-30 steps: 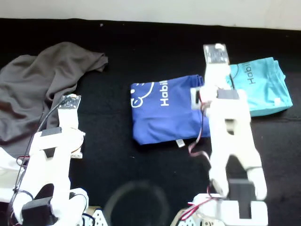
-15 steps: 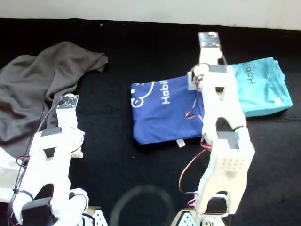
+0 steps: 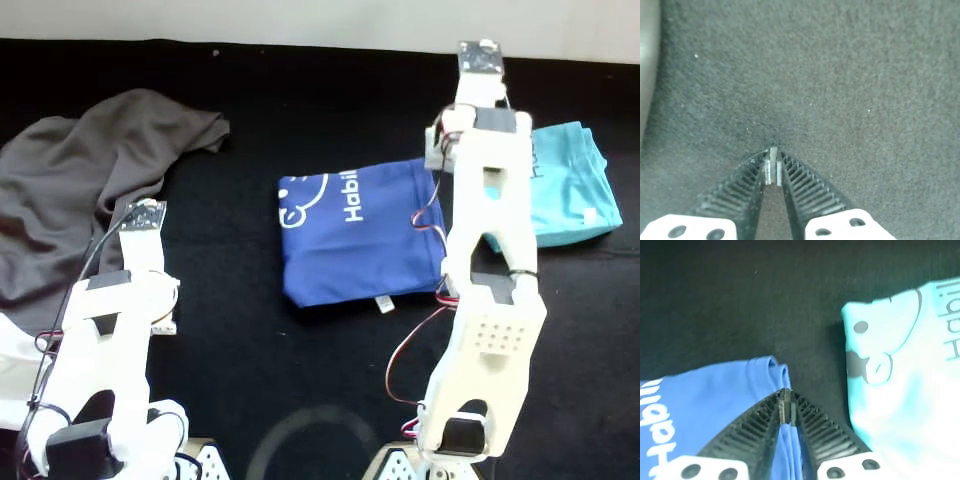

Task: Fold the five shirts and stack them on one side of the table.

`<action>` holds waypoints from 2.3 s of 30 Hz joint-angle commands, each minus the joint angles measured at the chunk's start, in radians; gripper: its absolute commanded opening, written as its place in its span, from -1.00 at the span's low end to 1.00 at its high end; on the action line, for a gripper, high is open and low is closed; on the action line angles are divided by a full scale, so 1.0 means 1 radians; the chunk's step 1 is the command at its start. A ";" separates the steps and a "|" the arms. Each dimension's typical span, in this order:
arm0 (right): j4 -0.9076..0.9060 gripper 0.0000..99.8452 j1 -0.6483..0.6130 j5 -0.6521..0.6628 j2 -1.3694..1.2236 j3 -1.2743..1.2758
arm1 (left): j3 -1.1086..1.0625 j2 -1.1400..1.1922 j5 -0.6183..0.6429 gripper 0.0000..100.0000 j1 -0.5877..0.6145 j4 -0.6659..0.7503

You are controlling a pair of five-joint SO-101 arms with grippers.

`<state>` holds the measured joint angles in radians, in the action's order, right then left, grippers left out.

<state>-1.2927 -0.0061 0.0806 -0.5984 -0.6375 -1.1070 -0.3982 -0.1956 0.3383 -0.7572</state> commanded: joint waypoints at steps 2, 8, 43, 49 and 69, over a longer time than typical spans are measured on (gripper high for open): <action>-0.217 -0.70 -0.027 -0.006 0.004 -0.102 | -0.004 -0.004 0.008 -0.98 0.015 0.015; -0.349 -0.48 -0.114 -0.006 -0.001 -0.101 | -0.004 -0.004 0.008 -0.98 0.015 0.015; -0.421 -0.99 -0.061 -0.003 -0.449 -0.524 | -0.004 -0.004 0.008 -0.98 0.015 0.015; -0.470 -0.99 -0.001 0.141 -0.449 -0.762 | -0.004 -0.004 0.008 -0.98 0.015 0.015; -0.470 -0.99 0.125 0.493 0.008 -0.430 | -0.004 -0.004 0.008 -0.98 0.015 0.015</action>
<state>-1.7530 0.0921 0.5010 -0.7150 -1.1101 -1.1070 -0.3982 -0.1956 0.3383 -0.7572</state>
